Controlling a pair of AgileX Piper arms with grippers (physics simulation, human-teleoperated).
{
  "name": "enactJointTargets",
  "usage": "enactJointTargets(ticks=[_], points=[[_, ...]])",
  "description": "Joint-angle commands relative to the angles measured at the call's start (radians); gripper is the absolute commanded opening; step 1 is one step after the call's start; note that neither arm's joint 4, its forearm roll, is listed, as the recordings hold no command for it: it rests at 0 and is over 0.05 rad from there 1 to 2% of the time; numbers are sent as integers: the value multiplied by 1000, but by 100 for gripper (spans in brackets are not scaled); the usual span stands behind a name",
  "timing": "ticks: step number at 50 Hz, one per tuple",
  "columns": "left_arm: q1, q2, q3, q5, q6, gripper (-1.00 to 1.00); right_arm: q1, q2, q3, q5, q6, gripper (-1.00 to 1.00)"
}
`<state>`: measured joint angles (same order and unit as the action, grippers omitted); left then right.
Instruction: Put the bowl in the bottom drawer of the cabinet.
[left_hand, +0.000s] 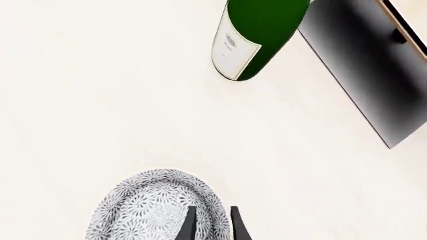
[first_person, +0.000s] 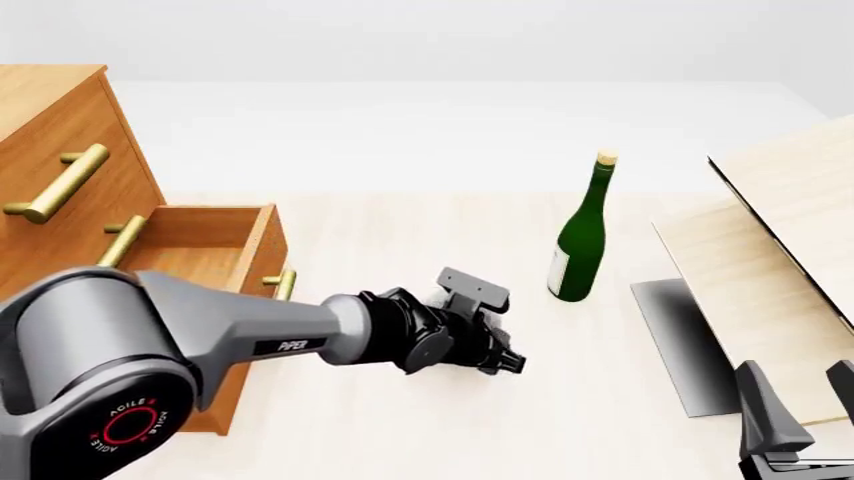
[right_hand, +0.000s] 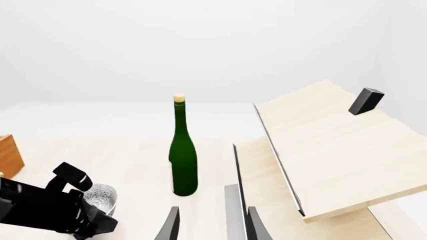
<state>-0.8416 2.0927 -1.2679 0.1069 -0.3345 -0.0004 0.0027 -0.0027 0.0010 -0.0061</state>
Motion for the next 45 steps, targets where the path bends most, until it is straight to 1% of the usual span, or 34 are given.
enactJointTargets(ticks=[1, 12, 14, 18, 20, 24, 30, 33, 35, 36, 38, 40, 45], points=[[0, 19, 18, -13, 28, -100, 0, 0, 0, 0, 0, 100], [-9, -3, 44, -37, 40, -100, 0, 0, 0, 0, 0, 100], [2, -12, 42, -36, 48, -100, 0, 0, 0, 0, 0, 100], [17, -42, 46, -41, 61, -100, 0, 0, 0, 0, 0, 100], [13, -65, 59, -54, 55, -100, 0, 0, 0, 0, 0, 100], [11, -94, 68, -57, 69, -100, 0, 0, 0, 0, 0, 100], [46, -133, 72, -57, 93, -100, 0, 0, 0, 0, 0, 100], [60, -134, 91, -90, 91, -100, 0, 0, 0, 0, 0, 100], [70, -157, 86, -76, 89, -100, 0, 0, 0, 0, 0, 100], [78, -164, 97, -96, 82, -100, 0, 0, 0, 0, 0, 100], [73, -175, 98, -92, 83, -100, 0, 0, 0, 0, 0, 100], [74, -175, 113, -119, 80, -100, 0, 0, 0, 0, 0, 100], [77, -194, 116, -113, 89, -100, 0, 0, 0, 0, 0, 100]])
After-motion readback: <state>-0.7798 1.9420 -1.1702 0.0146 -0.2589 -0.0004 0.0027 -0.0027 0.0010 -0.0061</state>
